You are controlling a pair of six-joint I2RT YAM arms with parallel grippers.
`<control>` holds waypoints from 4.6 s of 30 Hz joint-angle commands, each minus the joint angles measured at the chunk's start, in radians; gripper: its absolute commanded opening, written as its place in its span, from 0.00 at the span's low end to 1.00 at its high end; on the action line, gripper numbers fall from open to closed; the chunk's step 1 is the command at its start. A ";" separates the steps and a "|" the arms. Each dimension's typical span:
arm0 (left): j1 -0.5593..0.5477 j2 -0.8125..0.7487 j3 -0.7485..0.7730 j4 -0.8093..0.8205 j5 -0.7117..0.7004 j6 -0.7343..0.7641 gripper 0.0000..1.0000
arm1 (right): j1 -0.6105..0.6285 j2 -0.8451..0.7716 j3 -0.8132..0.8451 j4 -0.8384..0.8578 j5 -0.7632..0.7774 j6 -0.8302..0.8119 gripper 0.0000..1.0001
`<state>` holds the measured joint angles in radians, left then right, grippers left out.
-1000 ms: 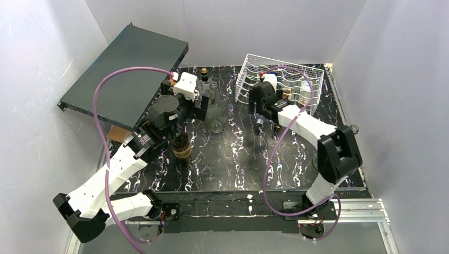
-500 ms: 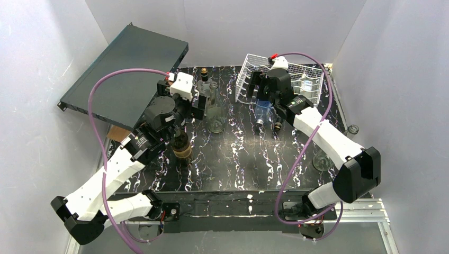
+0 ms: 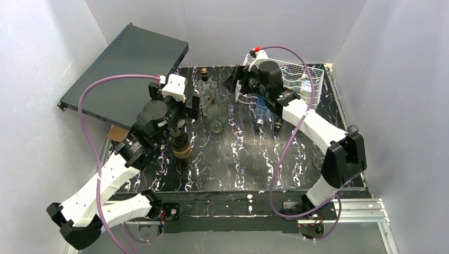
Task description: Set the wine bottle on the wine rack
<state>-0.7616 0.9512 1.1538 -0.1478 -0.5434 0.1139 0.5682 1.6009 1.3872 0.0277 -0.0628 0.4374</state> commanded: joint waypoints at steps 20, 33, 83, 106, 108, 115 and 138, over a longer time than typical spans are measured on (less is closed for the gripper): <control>-0.003 -0.024 0.006 0.030 -0.020 0.001 0.99 | 0.243 0.013 0.190 -0.061 0.225 -0.213 0.96; -0.003 0.004 0.007 0.024 -0.008 -0.007 0.99 | 0.277 0.110 0.303 -0.185 0.353 -0.275 0.91; -0.008 0.018 0.018 0.004 0.008 -0.034 0.99 | 0.300 -0.278 -0.234 -0.262 0.401 -0.256 0.01; -0.016 0.038 0.030 -0.009 0.015 -0.037 0.99 | 0.302 -0.376 -0.480 -0.286 0.278 -0.151 0.01; -0.017 0.036 0.033 -0.015 0.019 -0.042 1.00 | 0.302 -0.375 -0.496 -0.280 0.271 -0.145 0.01; -0.018 0.050 0.030 -0.011 0.009 -0.037 0.99 | 0.302 -0.380 -0.559 -0.275 0.257 -0.107 0.01; -0.025 0.059 0.026 -0.013 0.017 -0.045 0.99 | 0.332 -0.186 -0.628 -0.266 0.223 -0.006 0.23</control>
<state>-0.7815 1.0214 1.1545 -0.1658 -0.5175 0.0776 0.8989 1.3964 0.7544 -0.2878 0.1467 0.4114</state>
